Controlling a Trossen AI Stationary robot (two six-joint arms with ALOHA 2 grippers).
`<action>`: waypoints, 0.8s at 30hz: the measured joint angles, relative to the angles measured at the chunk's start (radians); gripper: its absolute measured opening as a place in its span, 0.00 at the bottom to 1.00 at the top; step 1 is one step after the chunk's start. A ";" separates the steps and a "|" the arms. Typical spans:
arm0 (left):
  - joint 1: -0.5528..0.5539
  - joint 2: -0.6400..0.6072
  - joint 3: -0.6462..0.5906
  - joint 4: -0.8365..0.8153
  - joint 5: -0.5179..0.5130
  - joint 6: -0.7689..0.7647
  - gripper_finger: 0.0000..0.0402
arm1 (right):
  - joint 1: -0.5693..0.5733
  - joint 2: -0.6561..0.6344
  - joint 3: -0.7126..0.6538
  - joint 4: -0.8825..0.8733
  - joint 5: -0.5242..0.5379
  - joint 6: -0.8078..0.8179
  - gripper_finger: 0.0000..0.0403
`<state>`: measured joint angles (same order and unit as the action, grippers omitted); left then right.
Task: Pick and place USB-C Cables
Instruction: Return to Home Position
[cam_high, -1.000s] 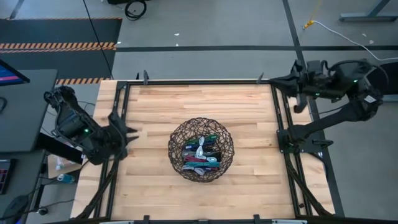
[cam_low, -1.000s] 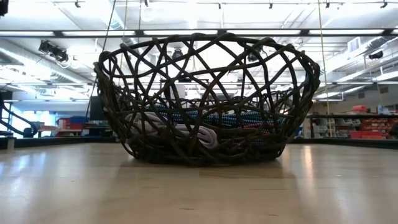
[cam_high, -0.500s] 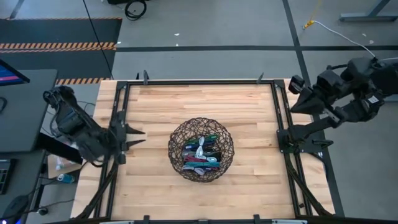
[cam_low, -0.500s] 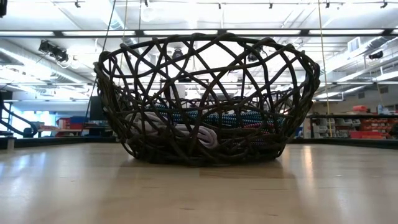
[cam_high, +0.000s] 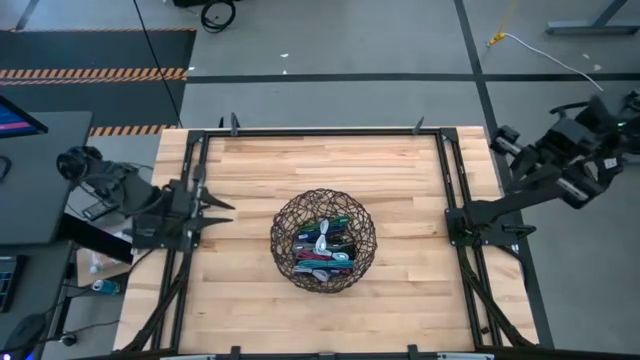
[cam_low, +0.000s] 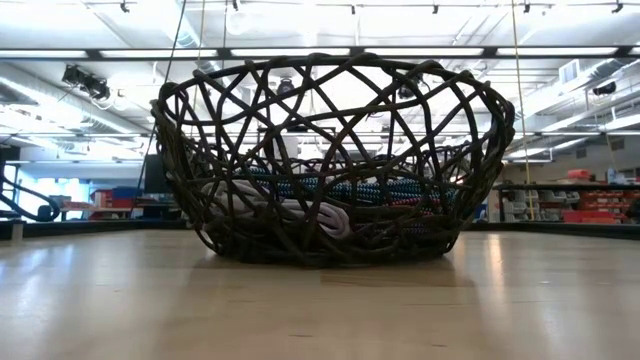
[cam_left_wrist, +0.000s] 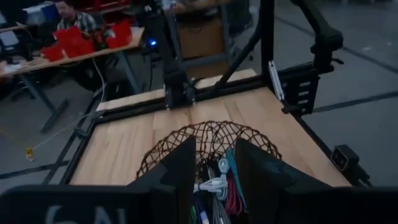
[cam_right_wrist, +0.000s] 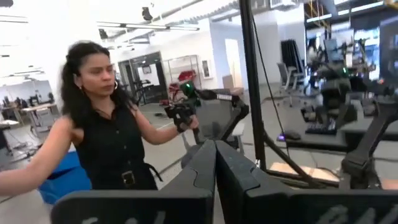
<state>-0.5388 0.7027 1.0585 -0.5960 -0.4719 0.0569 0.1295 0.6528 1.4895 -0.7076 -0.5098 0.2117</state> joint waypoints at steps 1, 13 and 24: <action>0.029 -0.025 -0.043 0.038 0.028 0.006 0.30 | 0.000 -0.011 0.000 -0.012 0.000 -0.008 0.04; 0.406 -0.179 -0.309 0.319 0.208 0.061 0.30 | 0.000 -0.119 0.001 -0.181 0.230 -0.022 0.04; 0.808 -0.107 -0.325 0.287 0.651 0.058 0.30 | 0.000 -0.227 -0.239 -0.132 0.361 -0.027 0.04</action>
<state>0.2689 0.5957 0.7339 -0.3085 0.1791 0.1146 0.1299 0.4263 1.2505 -0.8397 -0.1485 0.1844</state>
